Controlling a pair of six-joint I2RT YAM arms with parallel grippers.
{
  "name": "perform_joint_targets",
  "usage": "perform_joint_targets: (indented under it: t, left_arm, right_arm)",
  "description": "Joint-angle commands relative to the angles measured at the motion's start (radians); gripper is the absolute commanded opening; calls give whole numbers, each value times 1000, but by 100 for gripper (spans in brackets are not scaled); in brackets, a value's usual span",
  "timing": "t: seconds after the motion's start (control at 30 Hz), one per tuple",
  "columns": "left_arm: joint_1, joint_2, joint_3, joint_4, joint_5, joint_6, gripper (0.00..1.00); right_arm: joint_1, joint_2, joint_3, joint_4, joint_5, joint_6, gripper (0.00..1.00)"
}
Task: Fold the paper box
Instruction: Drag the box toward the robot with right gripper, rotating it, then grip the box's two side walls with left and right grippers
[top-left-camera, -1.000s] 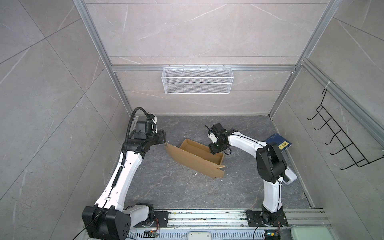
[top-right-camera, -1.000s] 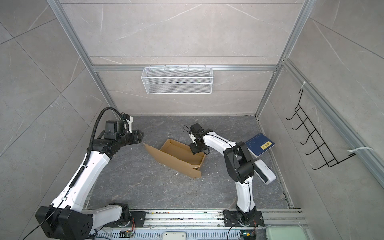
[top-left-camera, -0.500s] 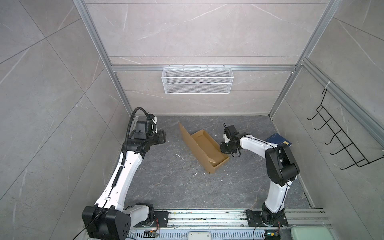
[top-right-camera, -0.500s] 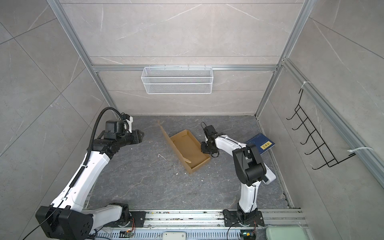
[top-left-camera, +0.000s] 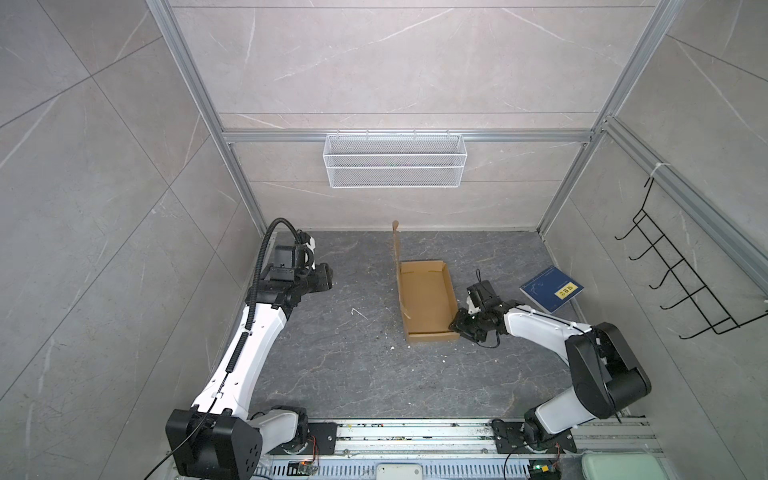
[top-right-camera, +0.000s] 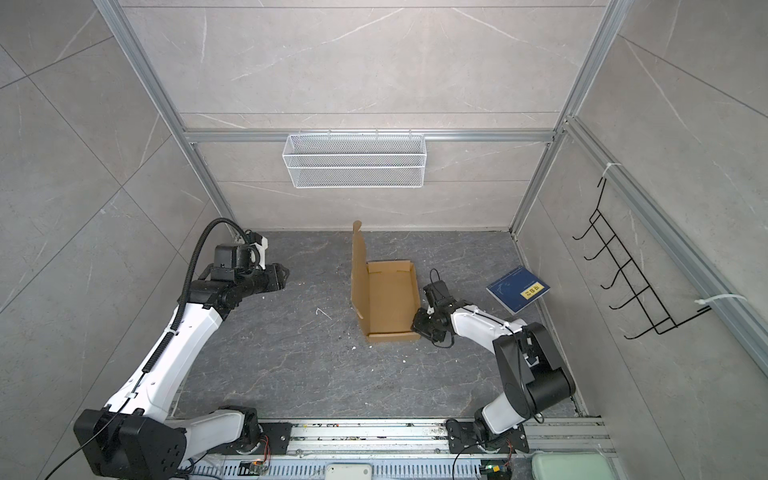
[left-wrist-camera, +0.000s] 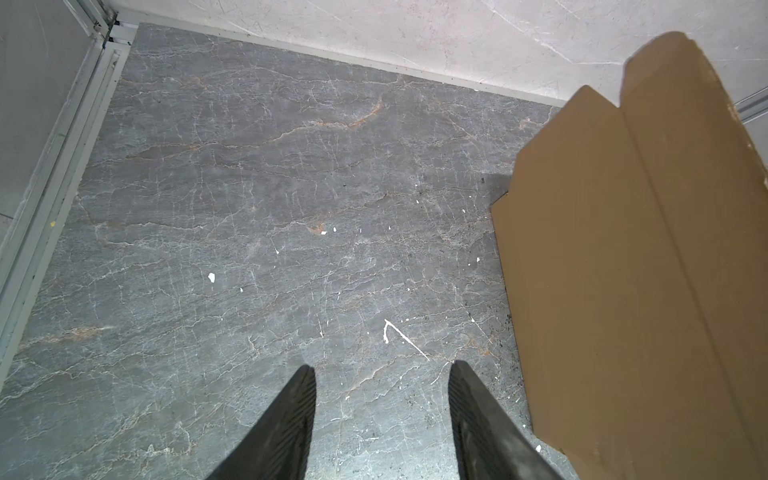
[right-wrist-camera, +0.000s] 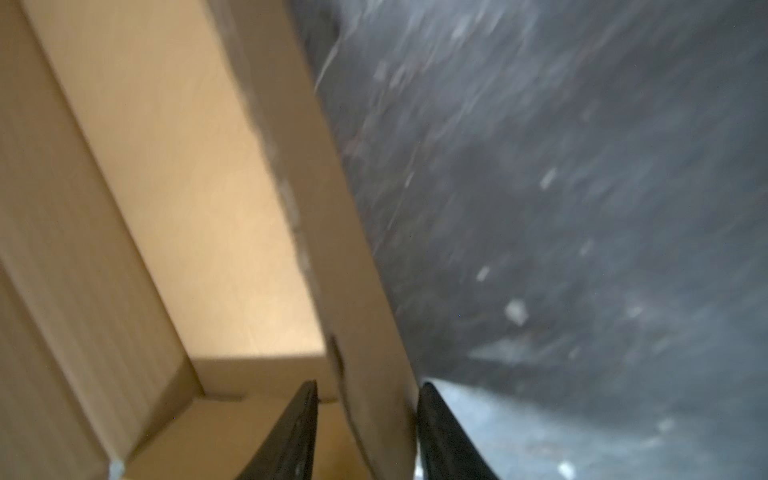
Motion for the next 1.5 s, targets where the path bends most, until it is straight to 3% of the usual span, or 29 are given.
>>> perform_joint_targets:
  t: [0.0, 0.23, 0.43, 0.57, 0.73, 0.83, 1.03, 1.2, 1.47]
  left_arm:
    - [3, -8, -7, 33, 12, -11, 54]
    - [5, -18, -27, 35, -4, -11, 54]
    - [10, -55, -42, 29, -37, -14, 54]
    - [28, -81, -63, -5, -46, -31, 53]
    - [31, -121, -150, 0, -7, -150, 50]
    - [11, -130, -227, 32, 44, -245, 52]
    - [-142, -140, -382, 229, 36, -320, 56]
    - [-147, -51, -418, 339, 71, -332, 53]
    - [-168, 58, -436, 449, 103, -334, 48]
  right_arm:
    - [107, -58, -43, 64, 13, 154, 47]
    - [373, 61, 51, 203, 55, 311, 53]
    - [425, 104, 218, 213, 4, 171, 59]
    - [383, 22, 280, 10, 30, -42, 62]
    - [165, -63, 359, -234, 16, -335, 65]
    - [81, -67, 392, -299, 133, -448, 65]
    - [40, -17, 357, -202, 241, -441, 65]
    - [39, 26, 291, -73, 253, -367, 60]
    - [38, 98, 250, 11, 239, -347, 58]
